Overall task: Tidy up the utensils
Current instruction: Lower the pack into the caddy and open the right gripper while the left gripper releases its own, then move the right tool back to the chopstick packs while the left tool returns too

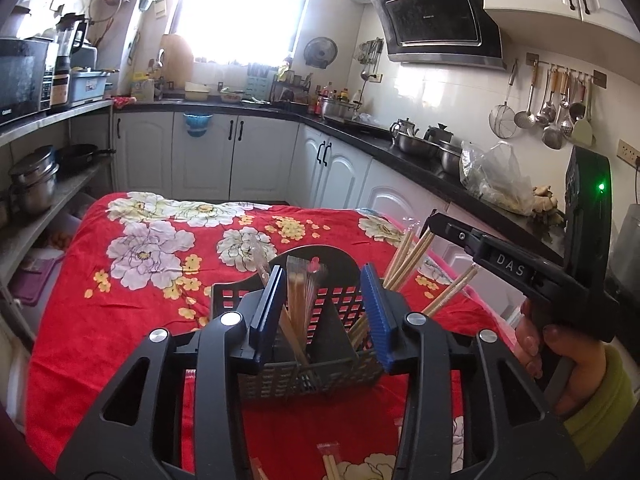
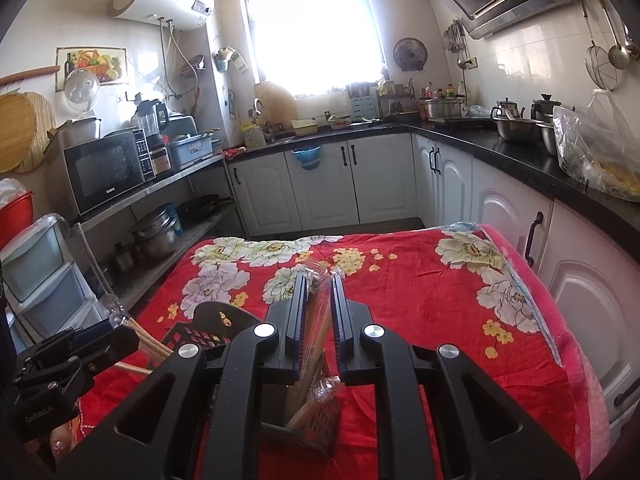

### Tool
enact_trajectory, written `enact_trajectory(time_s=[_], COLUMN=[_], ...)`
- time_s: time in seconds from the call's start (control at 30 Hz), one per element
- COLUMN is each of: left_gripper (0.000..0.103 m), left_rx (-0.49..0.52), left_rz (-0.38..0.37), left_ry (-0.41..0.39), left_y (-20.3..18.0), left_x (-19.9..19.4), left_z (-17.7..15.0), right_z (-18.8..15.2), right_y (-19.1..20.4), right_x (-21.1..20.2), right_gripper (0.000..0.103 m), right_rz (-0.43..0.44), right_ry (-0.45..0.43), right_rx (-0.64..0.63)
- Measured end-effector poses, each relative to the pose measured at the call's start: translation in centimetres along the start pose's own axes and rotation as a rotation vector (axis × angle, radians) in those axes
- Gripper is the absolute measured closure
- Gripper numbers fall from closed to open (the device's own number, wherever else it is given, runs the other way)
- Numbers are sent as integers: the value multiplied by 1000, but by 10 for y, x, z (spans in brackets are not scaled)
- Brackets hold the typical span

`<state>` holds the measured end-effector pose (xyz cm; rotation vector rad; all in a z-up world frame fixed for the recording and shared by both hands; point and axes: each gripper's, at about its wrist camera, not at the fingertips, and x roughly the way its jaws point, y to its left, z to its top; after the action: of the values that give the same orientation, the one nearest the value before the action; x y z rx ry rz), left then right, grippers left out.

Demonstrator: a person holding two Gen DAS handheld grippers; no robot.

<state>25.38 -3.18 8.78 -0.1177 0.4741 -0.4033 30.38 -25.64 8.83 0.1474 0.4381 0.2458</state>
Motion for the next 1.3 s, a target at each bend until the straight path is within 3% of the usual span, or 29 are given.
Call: enact_trajectory(time_s=[0.13,0.63,0.77,0.9,1.3], left_gripper=[64,46,39,37,15], left_rx=[-9,-27,-23,-29,-45], left_rz=[-16,-53,-56,-60,-57], left_ry=[7,13,10,5,3], left_y=[-2,-1,-1,1,6], left_x=[-3,-25,-33,-41,-60], left_z=[-1,-9,-11,-14,-31], right_z=[-3,-9,-12,-16,-36], right_y=[-1,2,3,4,13], right_x=[-7,-43,-54,-64,-81], right_gripper=[81,67,66,63,61], right_rz=[-3,-23,-27,-29,-27], right_ry=[8,5,6,6,33], right_rx=[-8,-30,-33,-35,-50])
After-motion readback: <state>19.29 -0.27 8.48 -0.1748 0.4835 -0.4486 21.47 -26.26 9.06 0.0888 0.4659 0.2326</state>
